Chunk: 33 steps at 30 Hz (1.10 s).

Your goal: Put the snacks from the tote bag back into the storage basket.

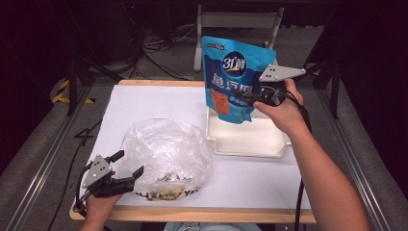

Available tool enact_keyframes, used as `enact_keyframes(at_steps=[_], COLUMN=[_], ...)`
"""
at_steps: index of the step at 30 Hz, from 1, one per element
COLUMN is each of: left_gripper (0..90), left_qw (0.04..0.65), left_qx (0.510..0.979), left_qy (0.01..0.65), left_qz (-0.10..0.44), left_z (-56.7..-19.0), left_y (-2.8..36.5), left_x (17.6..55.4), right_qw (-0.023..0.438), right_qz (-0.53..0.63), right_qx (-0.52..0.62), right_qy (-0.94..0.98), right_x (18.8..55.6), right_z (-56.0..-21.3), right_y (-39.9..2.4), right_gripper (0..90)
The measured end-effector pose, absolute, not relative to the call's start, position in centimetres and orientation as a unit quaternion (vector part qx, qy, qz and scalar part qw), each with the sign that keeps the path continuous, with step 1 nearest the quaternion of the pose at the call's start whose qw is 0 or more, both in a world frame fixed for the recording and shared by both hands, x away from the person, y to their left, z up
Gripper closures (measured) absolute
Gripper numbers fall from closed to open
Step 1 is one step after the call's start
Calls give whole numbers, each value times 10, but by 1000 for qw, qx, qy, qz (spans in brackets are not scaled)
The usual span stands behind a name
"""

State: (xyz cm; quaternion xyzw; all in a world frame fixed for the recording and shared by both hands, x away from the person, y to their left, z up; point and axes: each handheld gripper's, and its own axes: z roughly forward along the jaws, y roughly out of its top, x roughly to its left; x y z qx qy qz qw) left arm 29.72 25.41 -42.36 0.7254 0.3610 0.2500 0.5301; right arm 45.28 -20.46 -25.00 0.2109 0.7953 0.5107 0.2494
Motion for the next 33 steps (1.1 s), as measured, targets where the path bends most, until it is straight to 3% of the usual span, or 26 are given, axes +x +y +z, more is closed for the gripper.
enact_keyframes(at_steps=[15, 33], left_gripper=[136, 136], left_qw=[532, 530], left_qx=[725, 727], left_qy=[359, 357], left_qz=[250, 251], left_z=[-424, -423], left_y=[254, 255], left_x=[297, 297], right_qw=[259, 245], right_qz=[506, 487], right_qx=[223, 231], right_qy=[792, 806], right_x=[488, 500], right_z=[-278, -319], right_y=[-234, -233], right_gripper=[607, 606])
